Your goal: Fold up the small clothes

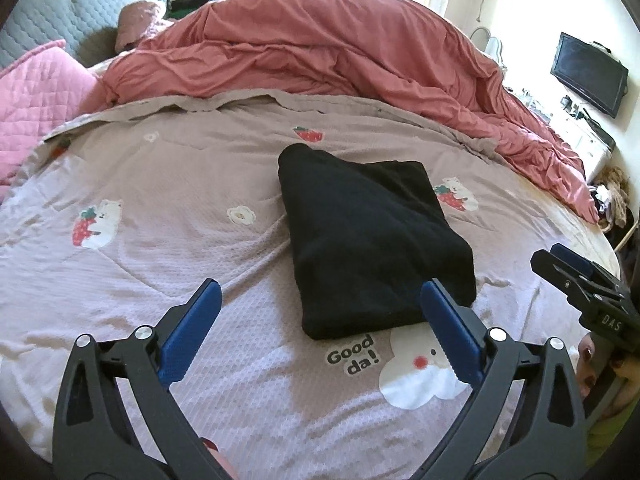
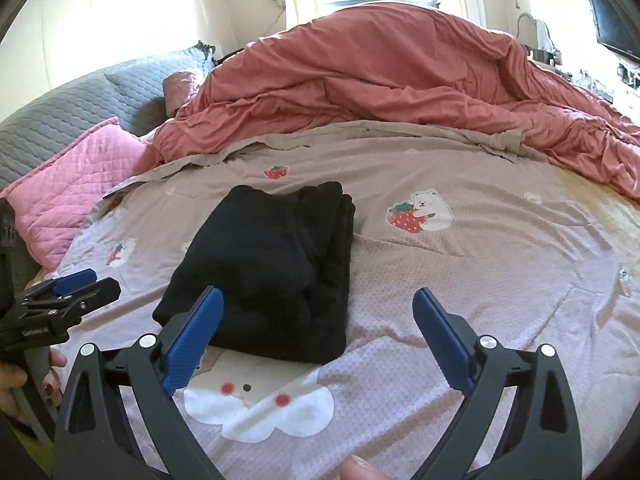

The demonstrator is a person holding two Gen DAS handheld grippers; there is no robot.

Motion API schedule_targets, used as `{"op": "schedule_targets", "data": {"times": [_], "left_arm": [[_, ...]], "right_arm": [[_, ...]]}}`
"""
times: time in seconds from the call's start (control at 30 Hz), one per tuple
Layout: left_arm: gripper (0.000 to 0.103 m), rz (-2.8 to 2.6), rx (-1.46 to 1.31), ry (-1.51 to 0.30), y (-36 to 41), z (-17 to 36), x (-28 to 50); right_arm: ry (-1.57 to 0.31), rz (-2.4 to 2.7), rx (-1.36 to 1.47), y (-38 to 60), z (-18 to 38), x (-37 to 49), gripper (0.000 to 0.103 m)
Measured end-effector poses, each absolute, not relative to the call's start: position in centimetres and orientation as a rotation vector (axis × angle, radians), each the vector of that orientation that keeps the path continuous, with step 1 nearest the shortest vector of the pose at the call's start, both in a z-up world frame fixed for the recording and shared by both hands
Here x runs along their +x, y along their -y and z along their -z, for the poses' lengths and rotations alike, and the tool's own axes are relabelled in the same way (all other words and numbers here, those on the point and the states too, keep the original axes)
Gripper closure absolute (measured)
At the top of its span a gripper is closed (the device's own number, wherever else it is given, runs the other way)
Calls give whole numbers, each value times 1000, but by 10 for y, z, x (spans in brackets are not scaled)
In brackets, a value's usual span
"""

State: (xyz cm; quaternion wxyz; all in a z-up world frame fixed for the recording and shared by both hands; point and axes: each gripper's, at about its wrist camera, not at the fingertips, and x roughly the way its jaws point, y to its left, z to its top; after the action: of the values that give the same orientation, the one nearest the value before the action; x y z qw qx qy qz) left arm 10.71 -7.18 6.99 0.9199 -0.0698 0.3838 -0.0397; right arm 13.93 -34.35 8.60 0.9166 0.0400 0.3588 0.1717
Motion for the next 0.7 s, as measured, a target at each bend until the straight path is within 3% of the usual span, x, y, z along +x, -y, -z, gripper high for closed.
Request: {"op": "schedule_targets", "data": {"times": [0.7], "left_arm": [[10,37,-166,-833,71,-35,43]], "right_arm": [[-839,-288,28,329,-51,72,8]]}}
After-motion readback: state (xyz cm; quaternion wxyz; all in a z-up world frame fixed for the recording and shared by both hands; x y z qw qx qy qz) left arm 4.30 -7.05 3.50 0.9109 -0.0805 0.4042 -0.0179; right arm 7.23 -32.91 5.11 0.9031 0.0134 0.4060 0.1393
